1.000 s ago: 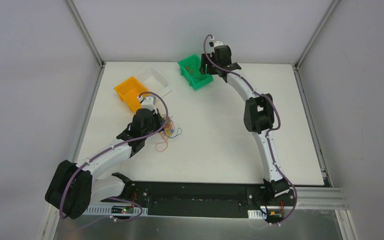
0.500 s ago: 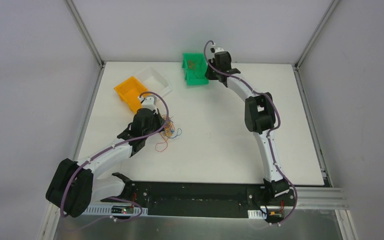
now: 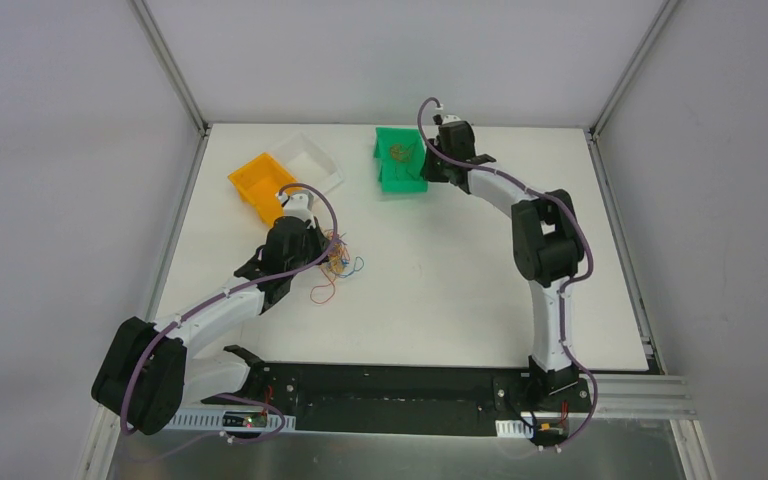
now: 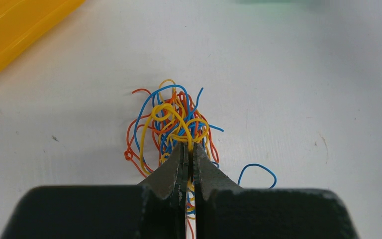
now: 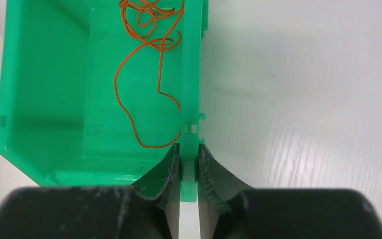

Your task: Untangle the cables

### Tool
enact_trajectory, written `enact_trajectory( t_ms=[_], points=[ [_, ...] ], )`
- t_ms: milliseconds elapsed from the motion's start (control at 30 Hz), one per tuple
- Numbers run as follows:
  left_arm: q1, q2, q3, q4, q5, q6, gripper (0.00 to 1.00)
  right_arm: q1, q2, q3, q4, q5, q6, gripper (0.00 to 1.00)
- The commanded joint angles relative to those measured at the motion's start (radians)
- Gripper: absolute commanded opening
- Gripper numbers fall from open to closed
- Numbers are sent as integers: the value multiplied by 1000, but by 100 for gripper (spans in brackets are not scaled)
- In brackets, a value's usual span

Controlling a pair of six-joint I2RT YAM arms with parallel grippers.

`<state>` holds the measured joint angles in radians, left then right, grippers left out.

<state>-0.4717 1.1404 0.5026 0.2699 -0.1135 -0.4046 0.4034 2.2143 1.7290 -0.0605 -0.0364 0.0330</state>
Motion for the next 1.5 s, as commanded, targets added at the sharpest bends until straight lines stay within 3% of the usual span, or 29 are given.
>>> enact_trajectory(
  t_ms=[0,367,500,667,900,1033,1267,1467],
  points=[
    [-4,-22,39,16,9,9,0,12,-183,-143,100,29,50,0],
    [-5,-4,49,18,47,5,0,17,-438,-532,167,91,118,0],
    [-7,25,57,68,163,19,0,20,-492,-593,159,74,145,44],
    [-14,74,73,119,308,27,0,43,-571,-633,105,103,147,58],
    [-50,110,91,177,445,56,0,94,-780,-788,80,56,164,61],
    [-67,127,84,231,506,53,0,117,-873,-907,156,-178,191,61],
    [-67,124,28,412,656,26,2,200,-910,-1119,442,-327,185,61],
    [-67,123,1,527,770,20,4,220,-844,-1136,592,-443,250,61]
  ],
)
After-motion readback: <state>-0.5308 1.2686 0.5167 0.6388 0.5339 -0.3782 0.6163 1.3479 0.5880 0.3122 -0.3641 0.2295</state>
